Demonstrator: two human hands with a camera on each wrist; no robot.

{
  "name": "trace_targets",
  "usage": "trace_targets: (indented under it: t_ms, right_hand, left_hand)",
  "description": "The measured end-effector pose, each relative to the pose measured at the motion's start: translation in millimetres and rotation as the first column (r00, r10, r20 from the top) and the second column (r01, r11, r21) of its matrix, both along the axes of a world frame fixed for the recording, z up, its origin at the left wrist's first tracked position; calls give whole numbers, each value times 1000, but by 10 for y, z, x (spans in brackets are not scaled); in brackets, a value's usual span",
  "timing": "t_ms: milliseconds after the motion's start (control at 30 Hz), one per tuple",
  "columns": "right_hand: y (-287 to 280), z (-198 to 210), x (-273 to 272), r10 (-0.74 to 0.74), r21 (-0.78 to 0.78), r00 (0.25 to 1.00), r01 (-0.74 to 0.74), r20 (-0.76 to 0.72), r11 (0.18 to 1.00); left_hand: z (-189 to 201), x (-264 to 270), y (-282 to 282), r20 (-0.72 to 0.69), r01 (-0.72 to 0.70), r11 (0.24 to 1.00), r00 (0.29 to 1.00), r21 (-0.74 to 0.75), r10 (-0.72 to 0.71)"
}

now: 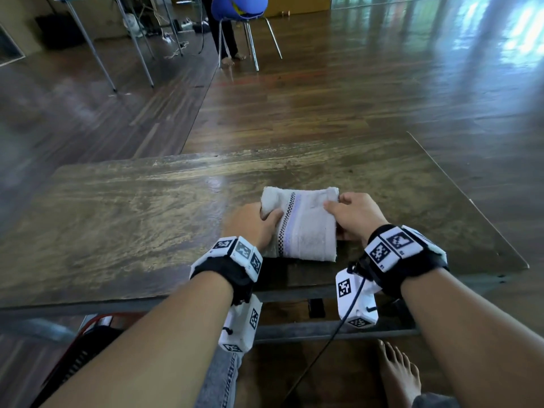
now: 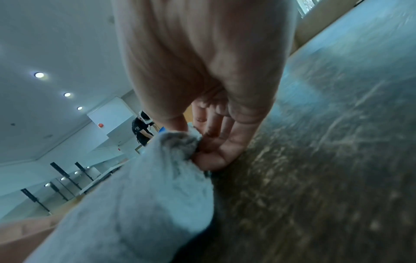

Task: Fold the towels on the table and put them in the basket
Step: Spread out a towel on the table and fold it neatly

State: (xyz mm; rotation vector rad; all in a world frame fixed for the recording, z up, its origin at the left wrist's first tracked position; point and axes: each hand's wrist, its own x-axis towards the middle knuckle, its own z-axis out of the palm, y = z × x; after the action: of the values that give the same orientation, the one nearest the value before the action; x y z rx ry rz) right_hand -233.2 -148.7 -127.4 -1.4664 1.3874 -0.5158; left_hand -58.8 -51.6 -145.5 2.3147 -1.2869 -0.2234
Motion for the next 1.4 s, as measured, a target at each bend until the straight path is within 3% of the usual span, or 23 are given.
trace_targets:
  t_ms: [200,333,400,500,600,633,700,733,800,867,933,1033,1400]
  right_hand:
    - [4,19,25,-28,-52,997,24,-75,998]
    - [20,59,46,-10,-86,986,-4,-164,996]
    - [43,76,35,-5,-120,983,-18,-186,993]
    - [89,100,-4,67,-311,856,-258,-512,915]
    - [120,178,-44,94,-282,751,-357,-654,890]
    - [129,200,-61,85,-278,732,-360,-676,890]
    - [170,208,-82,15,-367,741,-350,-672,862]
    - [197,196,-79,-34,-452,768,-340,-640,825]
    - [270,164,-35,-39,-599,838,-355,-544,718]
    - [321,98,40,133,-604,846,-470,-517,643]
    - [376,-19,90,329,-488,755,-630,-568,605]
    - [419,-197,101,419,-331,686,-684,-595,650]
    - [431,-315,75,256,-292,808,-458,-532,840]
  left_hand:
    - [74,65,-86,-18,23,990,1000,142,-20]
    - [299,79,-121,-273,-42,972,956,231,106]
    - [396,83,-107,-333,-47,966,933,255,133]
    - [425,58,-31,-261,-77,994,961,77,95]
    - [353,5,103,103,-86,972,989,-217,110]
    - [329,-31,130,161,-55,976,983,-209,90]
    - [247,-122,150,135,7,1000,991,-15,-5]
    - [197,-171,154,121,40,996,991,78,-49]
    - [124,-249,151,133,116,985,982,125,-132]
    - [62,-312,145,114,192,973,972,131,-208]
    - [-28,-353,150,53,229,960,969,160,-240]
    - [-152,-331,165,41,231,957,970,173,-241]
    - [-245,-227,132,-36,168,963,986,212,-164]
